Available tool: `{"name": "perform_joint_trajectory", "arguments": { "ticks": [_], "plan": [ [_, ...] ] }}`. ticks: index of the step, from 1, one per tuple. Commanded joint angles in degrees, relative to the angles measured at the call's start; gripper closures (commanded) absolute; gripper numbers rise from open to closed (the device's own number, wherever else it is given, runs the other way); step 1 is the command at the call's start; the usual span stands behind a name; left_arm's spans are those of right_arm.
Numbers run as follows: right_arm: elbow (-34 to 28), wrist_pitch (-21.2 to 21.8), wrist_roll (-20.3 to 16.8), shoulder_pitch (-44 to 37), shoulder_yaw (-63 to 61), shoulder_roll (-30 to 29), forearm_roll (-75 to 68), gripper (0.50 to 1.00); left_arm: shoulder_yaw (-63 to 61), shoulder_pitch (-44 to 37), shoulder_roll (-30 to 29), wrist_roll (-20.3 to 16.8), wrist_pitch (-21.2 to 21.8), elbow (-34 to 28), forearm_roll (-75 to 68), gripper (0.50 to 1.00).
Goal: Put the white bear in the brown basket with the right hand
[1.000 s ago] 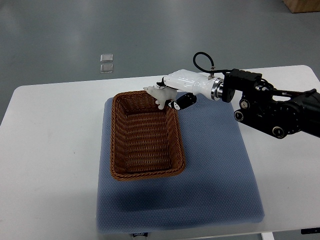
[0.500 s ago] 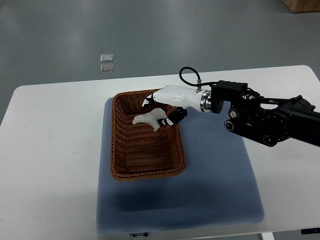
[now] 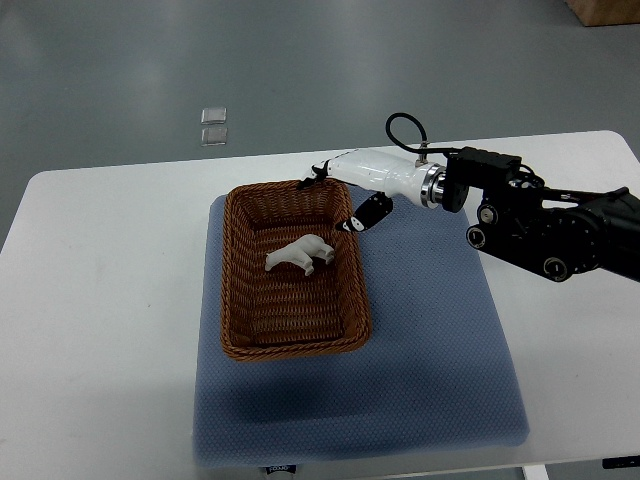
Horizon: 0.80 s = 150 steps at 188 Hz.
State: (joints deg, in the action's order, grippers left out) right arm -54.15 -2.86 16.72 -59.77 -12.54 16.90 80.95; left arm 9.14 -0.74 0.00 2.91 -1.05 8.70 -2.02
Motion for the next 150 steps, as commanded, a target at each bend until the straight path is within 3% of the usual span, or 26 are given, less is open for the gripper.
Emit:
{"name": "perform_joint_trajectory", "arguments": {
  "ticks": [1, 65, 104, 150],
  "plan": [
    [0.01, -0.13, -0.1, 2.11, -5.3, 1.29, -4.4, 0.642, 0.0, -0.05, 0.0, -0.01, -0.01, 0.0, 0.0, 0.5],
    [0.62, -0.3, -1.68, 13.98, -26.39, 2.61, -23.82, 0.601, 0.0, 0.04, 0.0, -0.01, -0.01, 0.0, 0.0, 0.5],
    [4.4, -3.55, -2.21, 16.18, -28.07, 2.35, -38.5, 0.587, 0.0, -0.05, 0.0, -0.01, -0.01, 0.0, 0.0, 0.5],
    [4.93, -4.34, -2.21, 18.11, -28.16, 2.44, -50.1, 0.581, 0.0, -0.05, 0.0, -0.01, -0.01, 0.0, 0.0, 0.5]
  ]
}}
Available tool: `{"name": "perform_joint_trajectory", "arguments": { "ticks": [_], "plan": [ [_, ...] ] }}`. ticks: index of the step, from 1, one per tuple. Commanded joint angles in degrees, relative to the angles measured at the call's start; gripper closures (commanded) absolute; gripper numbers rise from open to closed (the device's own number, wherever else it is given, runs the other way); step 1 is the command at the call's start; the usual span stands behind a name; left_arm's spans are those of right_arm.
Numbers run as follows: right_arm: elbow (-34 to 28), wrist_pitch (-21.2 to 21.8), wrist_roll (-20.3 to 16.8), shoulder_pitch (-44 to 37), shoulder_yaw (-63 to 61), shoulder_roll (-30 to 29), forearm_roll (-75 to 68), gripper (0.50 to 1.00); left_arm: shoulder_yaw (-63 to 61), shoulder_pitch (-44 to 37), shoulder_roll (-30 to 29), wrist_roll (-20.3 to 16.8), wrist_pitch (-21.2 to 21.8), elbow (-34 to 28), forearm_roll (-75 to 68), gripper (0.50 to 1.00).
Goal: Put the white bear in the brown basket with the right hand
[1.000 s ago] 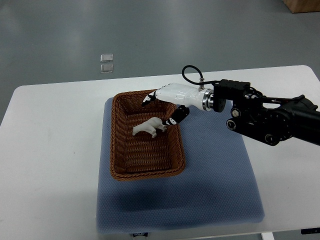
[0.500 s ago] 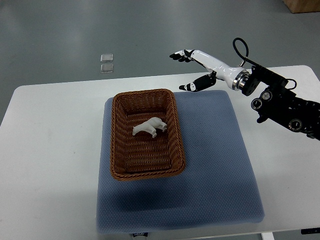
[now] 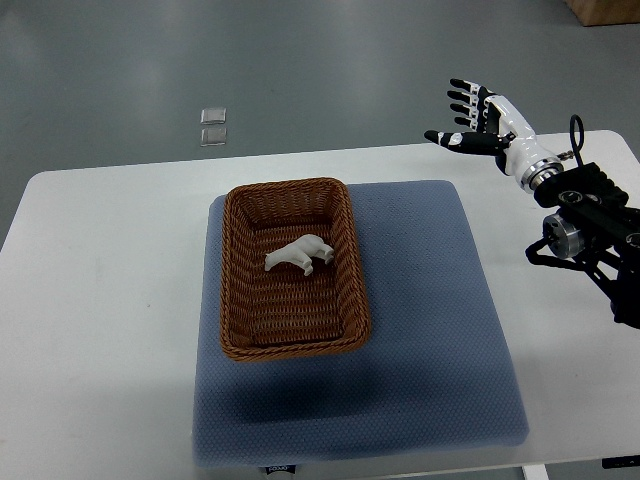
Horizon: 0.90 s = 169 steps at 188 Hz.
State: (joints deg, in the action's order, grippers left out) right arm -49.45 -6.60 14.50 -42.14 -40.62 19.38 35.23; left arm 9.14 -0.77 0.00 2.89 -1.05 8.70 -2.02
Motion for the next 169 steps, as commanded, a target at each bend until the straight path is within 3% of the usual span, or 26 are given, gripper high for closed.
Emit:
{"name": "perform_joint_trajectory", "arguments": {
  "ticks": [1, 49, 104, 169],
  "plan": [
    [0.23, -0.69, 0.0, 0.57, -0.08, -0.05, -4.99, 0.581, 0.0, -0.02, 0.0, 0.01, -0.01, 0.0, 0.0, 0.5],
    [0.23, -1.22, 0.09, 0.92, -0.17, -0.13, -16.77, 0.574, 0.0, -0.02, 0.0, 0.01, -0.01, 0.0, 0.0, 0.5],
    [0.15, -0.34, 0.26, 6.1, -10.62, -5.41, -14.84, 0.566, 0.0, -0.02, 0.0, 0.01, -0.01, 0.0, 0.0, 0.5],
    [0.06, -0.43, 0.79, 7.16, -11.86, -6.99, -11.59, 0.566, 0.0, -0.02, 0.0, 0.01, -0.01, 0.0, 0.0, 0.5]
  ]
}}
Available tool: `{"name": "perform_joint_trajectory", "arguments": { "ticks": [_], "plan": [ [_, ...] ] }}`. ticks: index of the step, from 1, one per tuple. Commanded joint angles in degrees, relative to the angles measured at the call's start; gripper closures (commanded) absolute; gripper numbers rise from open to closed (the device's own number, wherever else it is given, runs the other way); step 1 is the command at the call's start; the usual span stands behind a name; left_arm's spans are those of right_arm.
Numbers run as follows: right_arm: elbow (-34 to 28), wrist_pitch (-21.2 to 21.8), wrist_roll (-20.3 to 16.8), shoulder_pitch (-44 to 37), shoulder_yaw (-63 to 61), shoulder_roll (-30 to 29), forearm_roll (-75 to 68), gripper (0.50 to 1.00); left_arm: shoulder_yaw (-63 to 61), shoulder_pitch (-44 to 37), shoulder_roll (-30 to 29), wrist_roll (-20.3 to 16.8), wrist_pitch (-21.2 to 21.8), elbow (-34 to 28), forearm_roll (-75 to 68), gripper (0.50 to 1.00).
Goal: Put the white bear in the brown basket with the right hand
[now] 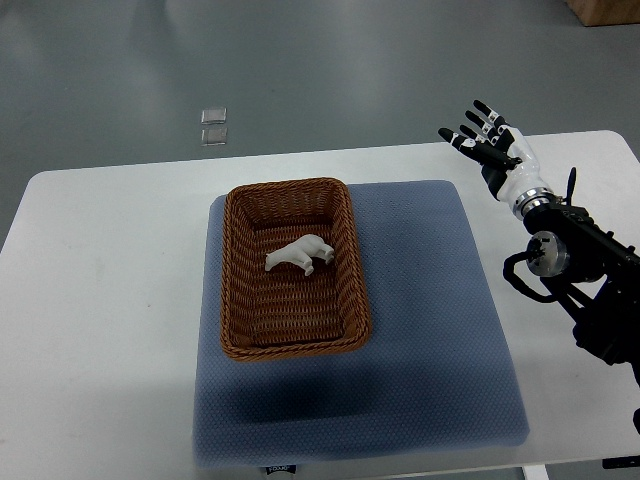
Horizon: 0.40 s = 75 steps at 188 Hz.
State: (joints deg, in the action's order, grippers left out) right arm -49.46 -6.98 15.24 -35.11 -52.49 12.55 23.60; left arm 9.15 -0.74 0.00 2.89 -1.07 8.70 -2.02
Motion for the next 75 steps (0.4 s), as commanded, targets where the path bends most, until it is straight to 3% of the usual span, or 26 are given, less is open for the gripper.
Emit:
{"name": "perform_joint_trajectory", "arguments": {
  "ticks": [1, 54, 75],
  "plan": [
    [0.07, -0.05, 0.05, 0.13, 0.02, -0.15, 0.05, 0.566, -0.01, -0.05, 0.0, 0.01, 0.01, 0.0, 0.0, 0.5],
    [0.07, -0.75, 0.14, 0.21, 0.02, -0.15, 0.22, 0.566, -0.01, -0.05, 0.0, 0.01, 0.01, 0.0, 0.0, 0.5],
    [0.16, -0.75, 1.9, 0.21, 0.02, -0.24, 0.22, 0.566, -0.01, 0.04, 0.0, 0.01, 0.01, 0.0, 0.0, 0.5]
  ]
}}
